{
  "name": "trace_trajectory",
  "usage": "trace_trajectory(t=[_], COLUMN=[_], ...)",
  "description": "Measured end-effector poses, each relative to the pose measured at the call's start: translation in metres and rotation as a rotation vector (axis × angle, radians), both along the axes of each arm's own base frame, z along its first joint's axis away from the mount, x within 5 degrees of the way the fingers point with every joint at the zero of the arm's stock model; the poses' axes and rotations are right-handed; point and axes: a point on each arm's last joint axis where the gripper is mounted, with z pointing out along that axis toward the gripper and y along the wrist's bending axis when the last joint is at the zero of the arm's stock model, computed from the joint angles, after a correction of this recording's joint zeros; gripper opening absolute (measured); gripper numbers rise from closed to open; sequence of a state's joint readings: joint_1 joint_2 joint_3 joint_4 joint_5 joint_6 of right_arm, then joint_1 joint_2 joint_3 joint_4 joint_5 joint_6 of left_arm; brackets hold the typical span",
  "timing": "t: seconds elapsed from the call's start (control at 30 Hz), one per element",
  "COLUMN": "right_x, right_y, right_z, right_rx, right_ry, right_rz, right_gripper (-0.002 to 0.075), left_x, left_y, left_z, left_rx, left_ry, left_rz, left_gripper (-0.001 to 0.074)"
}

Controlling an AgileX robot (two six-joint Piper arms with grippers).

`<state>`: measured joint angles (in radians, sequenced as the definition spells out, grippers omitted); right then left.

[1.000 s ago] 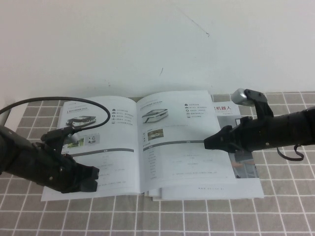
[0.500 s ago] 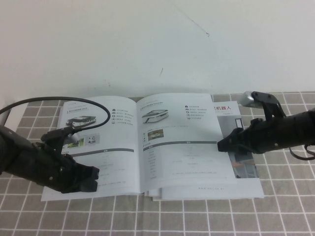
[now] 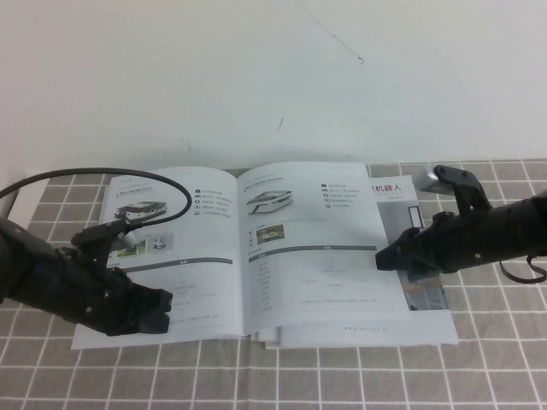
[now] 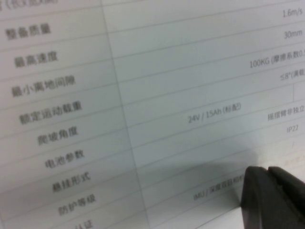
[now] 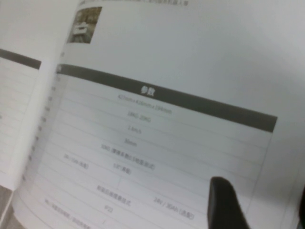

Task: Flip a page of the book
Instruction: Open the closed book

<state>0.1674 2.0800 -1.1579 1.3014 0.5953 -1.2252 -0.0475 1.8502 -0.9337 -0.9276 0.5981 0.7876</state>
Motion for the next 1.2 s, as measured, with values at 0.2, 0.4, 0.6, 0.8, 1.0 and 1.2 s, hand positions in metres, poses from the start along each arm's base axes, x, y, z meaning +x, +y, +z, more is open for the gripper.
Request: trace_trajectory(t=[0.2, 0.4, 0.6, 0.8, 1.0, 1.2], right_x=[-0.001, -0.001, -0.001, -0.001, -0.001, 0.0], right_y=[0.001, 0.001, 0.002, 0.004, 0.012, 0.016], right_z=[0.001, 0.0, -0.002, -0.002, -0.003, 0.001], right_rx=[0.021, 0.02, 0.025, 0.037, 0.089, 0.158], right_ry=[0.009, 0.007, 0.015, 0.015, 0.011, -0.002], right_rz=[0.002, 0.008, 0.01, 0.015, 0.009, -0.003], right_gripper=[0.0336, 0.0336, 0.0336, 0.0336, 0.0336, 0.0336], left_x=[0.0, 0.0, 0.0, 0.0, 0.0, 0.0], left_y=[0.0, 0.0, 0.0, 0.0, 0.0, 0.0], left_z=[0.0, 0.0, 0.0, 0.0, 0.0, 0.0], left_rx=[0.0, 0.0, 0.001, 0.001, 0.0, -0.001], left_ry=[0.0, 0.0, -0.001, -0.001, -0.001, 0.0], left_rz=[0.0, 0.0, -0.002, -0.002, -0.002, -0.003], left_gripper=[-0.0004, -0.0004, -0.0004, -0.0004, -0.0004, -0.0004])
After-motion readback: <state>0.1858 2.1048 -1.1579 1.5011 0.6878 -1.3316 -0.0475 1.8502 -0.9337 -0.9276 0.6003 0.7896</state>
